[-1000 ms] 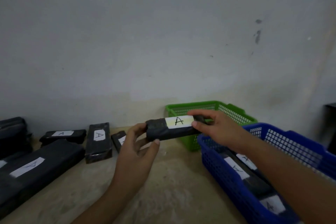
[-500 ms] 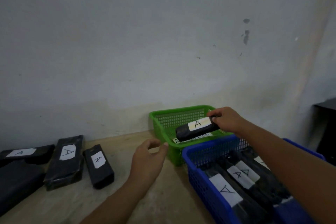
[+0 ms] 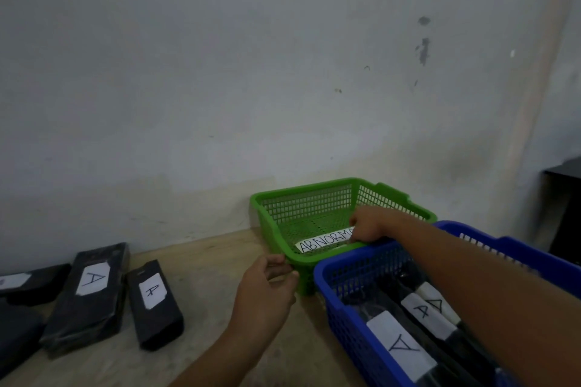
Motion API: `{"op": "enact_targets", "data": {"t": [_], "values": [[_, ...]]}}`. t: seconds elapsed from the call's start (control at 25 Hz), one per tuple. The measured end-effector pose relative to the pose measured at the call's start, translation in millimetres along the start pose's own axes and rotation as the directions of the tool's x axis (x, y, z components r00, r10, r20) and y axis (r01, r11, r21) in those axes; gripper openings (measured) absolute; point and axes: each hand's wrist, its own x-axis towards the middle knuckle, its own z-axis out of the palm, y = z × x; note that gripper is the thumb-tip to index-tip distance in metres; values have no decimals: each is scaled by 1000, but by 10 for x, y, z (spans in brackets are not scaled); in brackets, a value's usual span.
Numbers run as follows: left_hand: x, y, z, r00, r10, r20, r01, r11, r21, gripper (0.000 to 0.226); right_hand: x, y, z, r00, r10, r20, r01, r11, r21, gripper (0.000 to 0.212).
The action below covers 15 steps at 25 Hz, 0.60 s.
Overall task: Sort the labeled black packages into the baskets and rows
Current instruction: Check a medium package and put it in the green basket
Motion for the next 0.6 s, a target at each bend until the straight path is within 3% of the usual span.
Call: {"op": "enact_targets", "data": {"t": [0.2,0.32,0.6], "values": [[-120,15,-48,999,10,51,-11,1000,10,22,-97,-54,-47,1000,16,-6,-16,999,47,35],[-213,91,-212,998,51,23,-52,998,35,18,-250,-154,-131,996,-3,-92,12,995,100,34],[-667,269,-1151,979,183,-93,-153,954,258,16,-1003,-1094,-540,925,-204,-320,286,929,236,36]]}}
